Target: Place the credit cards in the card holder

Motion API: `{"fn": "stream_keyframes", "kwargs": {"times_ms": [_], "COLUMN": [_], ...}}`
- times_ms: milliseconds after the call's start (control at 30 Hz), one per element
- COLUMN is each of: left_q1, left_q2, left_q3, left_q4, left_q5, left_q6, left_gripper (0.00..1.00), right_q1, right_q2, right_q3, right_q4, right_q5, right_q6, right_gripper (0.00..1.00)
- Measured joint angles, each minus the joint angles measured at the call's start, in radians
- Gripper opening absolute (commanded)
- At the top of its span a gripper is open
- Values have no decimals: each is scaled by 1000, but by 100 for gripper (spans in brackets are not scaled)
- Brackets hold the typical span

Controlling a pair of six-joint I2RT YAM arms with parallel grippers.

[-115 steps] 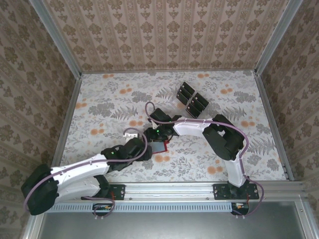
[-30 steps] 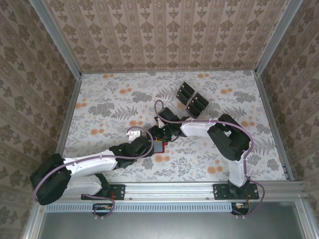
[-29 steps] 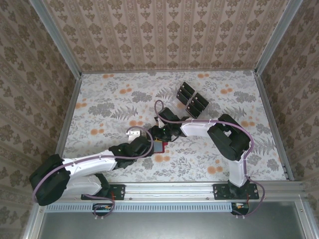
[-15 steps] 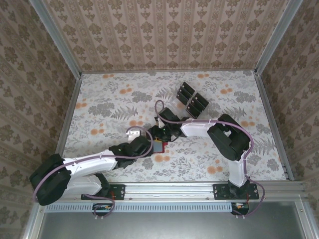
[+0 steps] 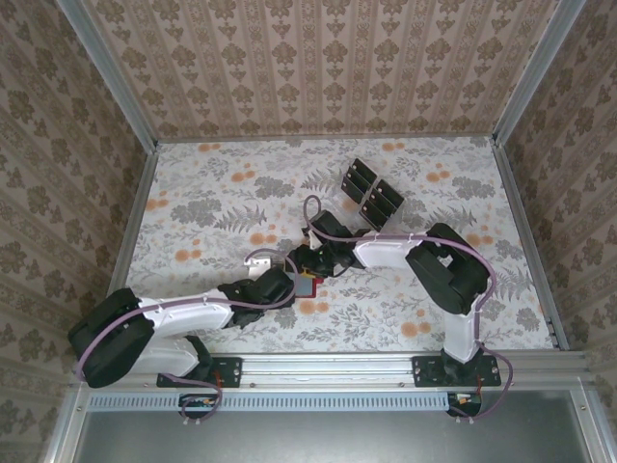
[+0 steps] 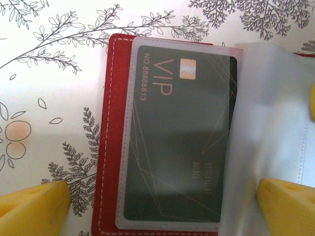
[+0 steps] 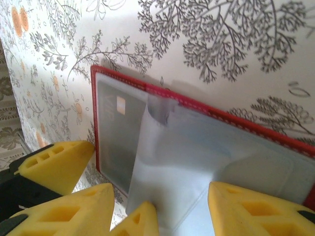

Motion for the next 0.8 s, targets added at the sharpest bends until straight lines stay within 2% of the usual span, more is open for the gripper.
{"fn": "stream_keyframes", "kwargs": {"times_ms": [800], "left_q1": [8], "left_q2": [-33], "left_q3": [-16], "left_q4": [9], "left_q5": [-3], "left_q6": [-11], "left_gripper": [100], "right_q1": [4], "right_q2": [16], "right_q3": [-43], "right_q4": [135], "right_q5": [-10], "right_q6": [124], "right_gripper": [54]}}
